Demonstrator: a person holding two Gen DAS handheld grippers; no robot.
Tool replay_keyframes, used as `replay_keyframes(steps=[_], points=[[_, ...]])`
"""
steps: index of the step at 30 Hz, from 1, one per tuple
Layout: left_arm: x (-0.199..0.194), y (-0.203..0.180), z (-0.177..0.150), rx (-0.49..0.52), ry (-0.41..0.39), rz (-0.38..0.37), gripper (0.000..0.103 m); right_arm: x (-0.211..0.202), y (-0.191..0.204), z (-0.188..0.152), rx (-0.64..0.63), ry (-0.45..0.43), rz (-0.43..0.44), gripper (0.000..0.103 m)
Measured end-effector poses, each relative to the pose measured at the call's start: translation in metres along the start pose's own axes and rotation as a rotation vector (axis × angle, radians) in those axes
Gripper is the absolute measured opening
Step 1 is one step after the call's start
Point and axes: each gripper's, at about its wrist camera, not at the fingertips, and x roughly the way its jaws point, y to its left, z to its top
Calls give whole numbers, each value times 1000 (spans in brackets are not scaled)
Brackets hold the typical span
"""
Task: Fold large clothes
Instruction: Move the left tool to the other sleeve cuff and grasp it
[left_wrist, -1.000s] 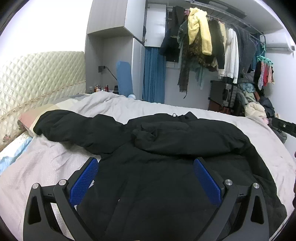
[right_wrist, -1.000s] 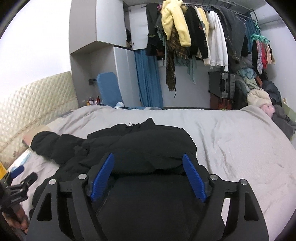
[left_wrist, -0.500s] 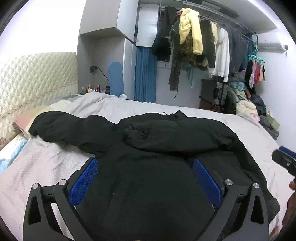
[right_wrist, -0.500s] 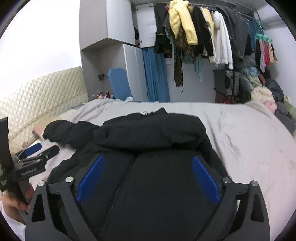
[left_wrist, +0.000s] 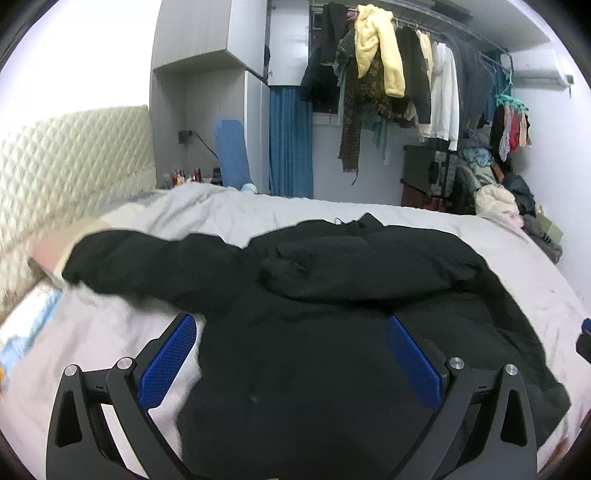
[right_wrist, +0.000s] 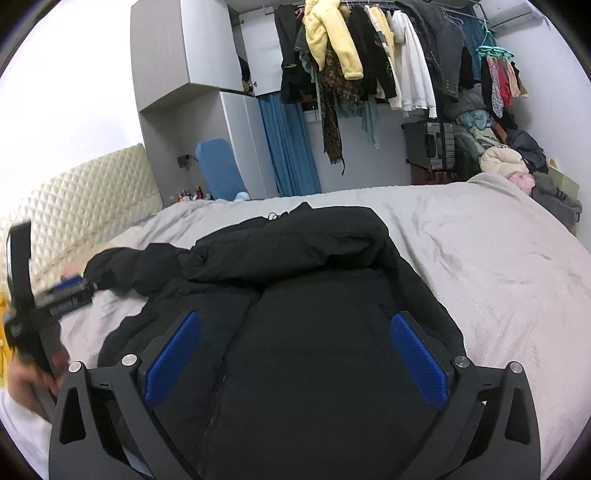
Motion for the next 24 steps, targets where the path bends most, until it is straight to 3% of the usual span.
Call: replay_keyframes(steps=[6,10,15,18,24], points=[[36,75,47,-85,22,-37,103,0,0,-3,-3,3,10,103],[91,154,63,-168,88,35,103,5,-2,-5,10,19,13,103],[145,252,53,-363,169,78,103,21,1,-8,23,62,2,103],[165,294,43,-439,153,143,103,33,4,-12,28,117,1,103],[196,382,8,-718,117,143,102,46,19,-5,2,145,-24,103]])
